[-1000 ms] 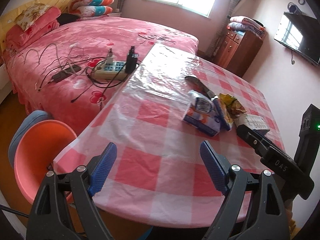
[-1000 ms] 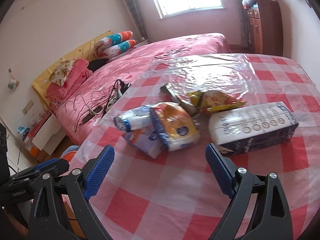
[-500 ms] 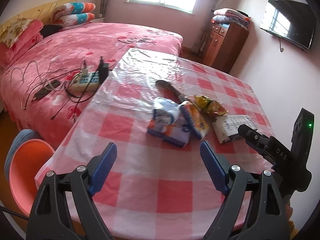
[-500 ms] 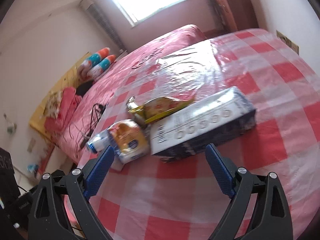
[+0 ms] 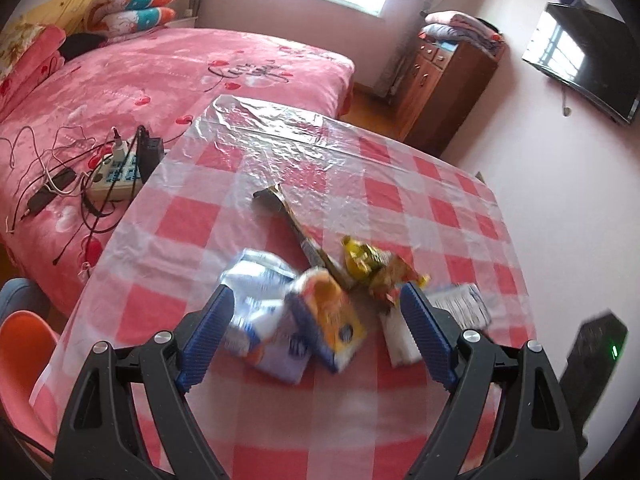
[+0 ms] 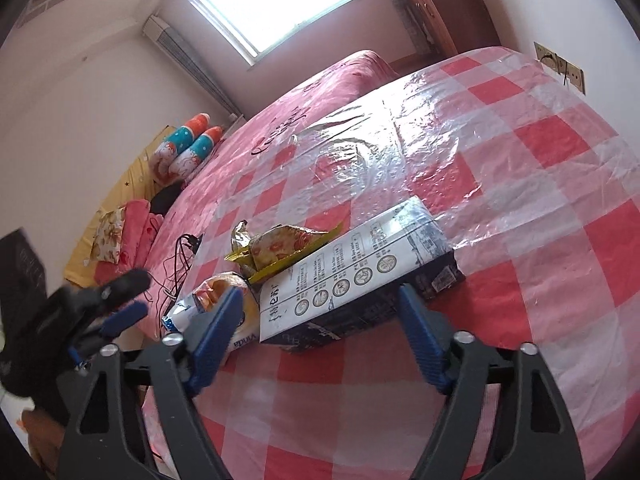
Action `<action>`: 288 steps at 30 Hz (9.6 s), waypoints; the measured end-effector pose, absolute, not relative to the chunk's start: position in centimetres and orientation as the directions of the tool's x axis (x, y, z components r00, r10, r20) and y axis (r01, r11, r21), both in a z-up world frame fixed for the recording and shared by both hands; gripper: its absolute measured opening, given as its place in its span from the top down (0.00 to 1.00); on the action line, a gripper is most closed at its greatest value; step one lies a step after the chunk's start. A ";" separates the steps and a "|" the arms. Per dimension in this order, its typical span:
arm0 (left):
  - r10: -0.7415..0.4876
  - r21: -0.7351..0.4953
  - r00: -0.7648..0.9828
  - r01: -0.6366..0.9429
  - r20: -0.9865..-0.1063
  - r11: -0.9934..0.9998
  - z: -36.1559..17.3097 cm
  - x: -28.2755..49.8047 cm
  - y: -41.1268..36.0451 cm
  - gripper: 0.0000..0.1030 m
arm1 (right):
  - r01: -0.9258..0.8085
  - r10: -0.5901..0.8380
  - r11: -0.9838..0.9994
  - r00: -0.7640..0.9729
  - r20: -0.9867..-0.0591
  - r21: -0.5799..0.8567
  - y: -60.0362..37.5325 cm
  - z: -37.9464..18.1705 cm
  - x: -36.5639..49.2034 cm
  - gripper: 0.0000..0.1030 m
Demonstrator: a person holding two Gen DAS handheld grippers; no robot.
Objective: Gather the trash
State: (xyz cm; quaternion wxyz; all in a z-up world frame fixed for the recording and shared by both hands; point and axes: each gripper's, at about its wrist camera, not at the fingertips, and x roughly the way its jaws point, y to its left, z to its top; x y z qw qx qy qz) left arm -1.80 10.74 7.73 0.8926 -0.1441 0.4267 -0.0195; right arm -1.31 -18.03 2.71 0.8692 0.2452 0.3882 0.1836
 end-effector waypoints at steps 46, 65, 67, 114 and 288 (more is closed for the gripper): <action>-0.179 -0.199 0.470 0.008 -0.864 0.980 1.1 6.5 3.4 0.86 | -0.092 0.390 0.890 0.661 -0.641 0.447 -20.0 2.0 3.8 0.21; -0.186 -0.145 0.517 0.120 -0.836 0.982 0.8 2.6 0.5 0.84 | -0.123 0.235 0.971 0.606 -0.760 0.202 -20.5 0.8 3.7 0.21; -0.180 -0.134 0.530 0.124 -0.829 0.983 0.7 2.5 0.3 0.84 | -0.131 0.226 0.974 0.603 -0.765 0.185 -20.3 0.8 3.6 0.21; -0.402 -0.444 0.635 0.102 -0.660 0.890 5.7 -8.5 11.8 0.87 | -0.183 0.333 0.941 0.641 -0.692 0.284 -17.5 3.9 -0.5 0.13; -0.063 -0.170 0.621 -0.114 -0.781 0.979 3.3 -10.8 13.2 0.21 | -0.262 0.338 0.941 0.715 -0.612 0.213 -11.9 4.3 -2.9 0.11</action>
